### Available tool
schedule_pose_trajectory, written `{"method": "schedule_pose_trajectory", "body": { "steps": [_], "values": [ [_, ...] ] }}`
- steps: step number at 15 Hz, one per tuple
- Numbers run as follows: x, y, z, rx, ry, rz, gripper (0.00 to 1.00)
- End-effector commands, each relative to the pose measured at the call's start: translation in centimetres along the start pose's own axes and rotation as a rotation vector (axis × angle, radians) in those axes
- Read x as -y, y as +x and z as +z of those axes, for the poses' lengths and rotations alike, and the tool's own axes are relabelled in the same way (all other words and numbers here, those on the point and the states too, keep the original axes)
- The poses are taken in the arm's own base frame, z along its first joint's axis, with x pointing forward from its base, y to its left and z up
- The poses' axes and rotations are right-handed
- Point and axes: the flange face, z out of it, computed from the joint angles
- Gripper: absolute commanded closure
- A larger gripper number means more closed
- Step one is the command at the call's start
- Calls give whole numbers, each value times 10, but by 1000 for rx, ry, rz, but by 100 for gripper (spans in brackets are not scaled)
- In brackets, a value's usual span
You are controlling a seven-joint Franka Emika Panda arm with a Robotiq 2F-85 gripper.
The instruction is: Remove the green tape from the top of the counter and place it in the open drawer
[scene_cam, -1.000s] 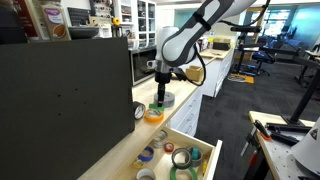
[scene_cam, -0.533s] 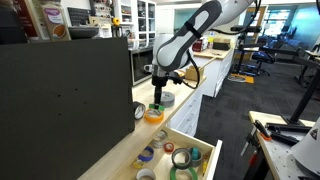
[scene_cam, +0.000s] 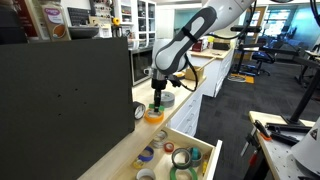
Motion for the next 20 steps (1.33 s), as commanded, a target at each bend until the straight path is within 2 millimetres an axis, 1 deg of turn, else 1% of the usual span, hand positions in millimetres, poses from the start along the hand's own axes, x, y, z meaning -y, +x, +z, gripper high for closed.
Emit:
{"method": "schedule_pose_trajectory", "body": {
  "steps": [1, 2, 4, 7, 10, 11, 13, 17, 19, 20],
  "values": [
    [-10, -2, -4, 4, 25, -14, 59],
    [-12, -2, -6, 0, 27, -11, 67],
    [-14, -3, -8, -4, 28, -15, 78],
    [-12, -3, -12, -7, 27, -31, 98],
    [-8, -3, -20, -8, 22, -37, 100],
    [-7, -4, -24, -9, 16, -38, 97],
    [-5, -7, -35, -13, 2, -42, 98],
    [7, -17, -64, -7, -8, -26, 97],
    [17, -26, -79, 6, -2, -13, 97],
    [25, -30, -87, 11, -2, -6, 97]
  ]
}}
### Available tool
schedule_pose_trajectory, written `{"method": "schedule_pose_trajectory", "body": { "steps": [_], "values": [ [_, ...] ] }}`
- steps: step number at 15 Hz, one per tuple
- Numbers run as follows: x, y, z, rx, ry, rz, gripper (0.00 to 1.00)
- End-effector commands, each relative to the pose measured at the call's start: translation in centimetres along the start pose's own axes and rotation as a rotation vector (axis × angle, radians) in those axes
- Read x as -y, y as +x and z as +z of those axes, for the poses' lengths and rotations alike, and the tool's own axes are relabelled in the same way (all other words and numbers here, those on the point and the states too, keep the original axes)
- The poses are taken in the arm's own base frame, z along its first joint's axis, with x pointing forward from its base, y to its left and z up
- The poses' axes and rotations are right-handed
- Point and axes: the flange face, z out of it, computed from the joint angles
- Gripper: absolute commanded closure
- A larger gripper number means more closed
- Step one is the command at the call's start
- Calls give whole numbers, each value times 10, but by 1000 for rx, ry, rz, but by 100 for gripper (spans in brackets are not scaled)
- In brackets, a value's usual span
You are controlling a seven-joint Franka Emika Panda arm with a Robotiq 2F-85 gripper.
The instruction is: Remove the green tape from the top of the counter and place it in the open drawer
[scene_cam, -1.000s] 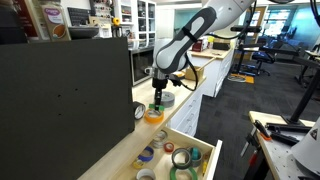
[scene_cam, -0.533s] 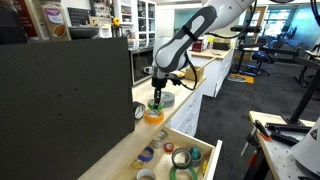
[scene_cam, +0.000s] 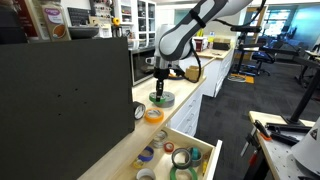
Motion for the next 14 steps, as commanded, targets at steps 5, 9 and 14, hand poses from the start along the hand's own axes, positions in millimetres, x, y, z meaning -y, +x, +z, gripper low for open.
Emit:
{"method": "schedule_pose_trajectory", "body": {
  "steps": [5, 9, 14],
  "values": [
    [68, -43, -57, 37, -13, 20, 97],
    [114, -64, -46, 82, 2, 6, 97],
    [167, -88, -15, 161, 15, -23, 97]
  ]
}}
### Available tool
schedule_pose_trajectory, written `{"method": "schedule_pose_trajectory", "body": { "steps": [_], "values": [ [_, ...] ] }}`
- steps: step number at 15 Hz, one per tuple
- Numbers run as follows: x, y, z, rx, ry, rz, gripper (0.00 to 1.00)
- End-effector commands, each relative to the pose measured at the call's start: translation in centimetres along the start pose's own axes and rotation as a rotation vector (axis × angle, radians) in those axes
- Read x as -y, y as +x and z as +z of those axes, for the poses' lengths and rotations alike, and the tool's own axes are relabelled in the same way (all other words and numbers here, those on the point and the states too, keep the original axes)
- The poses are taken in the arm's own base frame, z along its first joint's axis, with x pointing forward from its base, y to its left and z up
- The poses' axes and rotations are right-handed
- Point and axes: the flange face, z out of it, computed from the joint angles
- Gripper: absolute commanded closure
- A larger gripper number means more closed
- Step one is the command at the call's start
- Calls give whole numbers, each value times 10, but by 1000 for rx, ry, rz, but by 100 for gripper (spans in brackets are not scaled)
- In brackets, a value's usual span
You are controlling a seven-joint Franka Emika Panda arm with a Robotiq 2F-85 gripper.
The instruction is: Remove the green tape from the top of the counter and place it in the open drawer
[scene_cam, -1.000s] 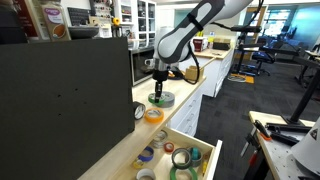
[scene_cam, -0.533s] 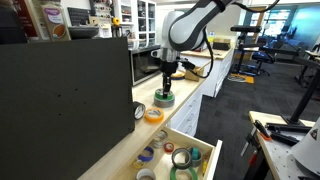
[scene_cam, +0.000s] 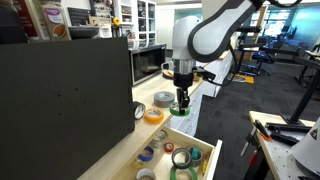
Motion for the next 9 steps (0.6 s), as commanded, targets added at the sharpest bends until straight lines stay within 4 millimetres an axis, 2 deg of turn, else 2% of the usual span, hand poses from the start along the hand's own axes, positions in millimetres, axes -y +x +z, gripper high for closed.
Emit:
{"method": "schedule_pose_trajectory", "body": {
  "steps": [1, 5, 9],
  "values": [
    [36, -19, 15, 40, -23, -11, 97],
    [64, -18, 45, 62, -18, -69, 97],
    [70, -13, 74, 73, -17, -109, 97]
  ]
}}
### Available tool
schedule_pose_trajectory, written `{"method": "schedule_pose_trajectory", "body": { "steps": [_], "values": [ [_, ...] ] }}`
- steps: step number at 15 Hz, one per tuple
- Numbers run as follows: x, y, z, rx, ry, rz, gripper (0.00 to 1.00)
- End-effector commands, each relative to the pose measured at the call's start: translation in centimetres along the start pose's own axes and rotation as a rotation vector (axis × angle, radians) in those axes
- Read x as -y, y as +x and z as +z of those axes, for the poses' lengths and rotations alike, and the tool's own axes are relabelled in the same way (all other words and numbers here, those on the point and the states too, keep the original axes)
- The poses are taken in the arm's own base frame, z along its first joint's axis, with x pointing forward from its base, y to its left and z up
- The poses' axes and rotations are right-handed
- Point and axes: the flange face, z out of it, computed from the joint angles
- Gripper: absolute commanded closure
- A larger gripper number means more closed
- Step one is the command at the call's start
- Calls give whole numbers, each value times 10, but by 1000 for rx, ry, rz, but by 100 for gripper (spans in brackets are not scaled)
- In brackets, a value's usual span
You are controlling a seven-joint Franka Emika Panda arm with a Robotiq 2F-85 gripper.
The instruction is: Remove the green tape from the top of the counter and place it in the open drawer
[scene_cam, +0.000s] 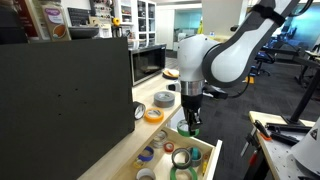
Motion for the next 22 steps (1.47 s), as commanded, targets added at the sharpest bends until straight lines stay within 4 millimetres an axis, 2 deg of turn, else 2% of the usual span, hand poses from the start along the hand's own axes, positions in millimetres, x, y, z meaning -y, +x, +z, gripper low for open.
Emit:
{"method": "schedule_pose_trajectory", "body": {
  "steps": [1, 7, 13, 14, 16, 22],
  "values": [
    [0, 4, 26, 10, -17, -19, 97],
    [-8, 9, 74, 67, 20, -35, 96],
    [-12, 18, 94, 88, 40, -63, 95],
    [-12, 19, 95, 91, 39, -66, 67],
    [-14, 19, 95, 93, 43, -69, 60],
    [-25, 17, 78, 74, 47, -78, 21]
  ]
}}
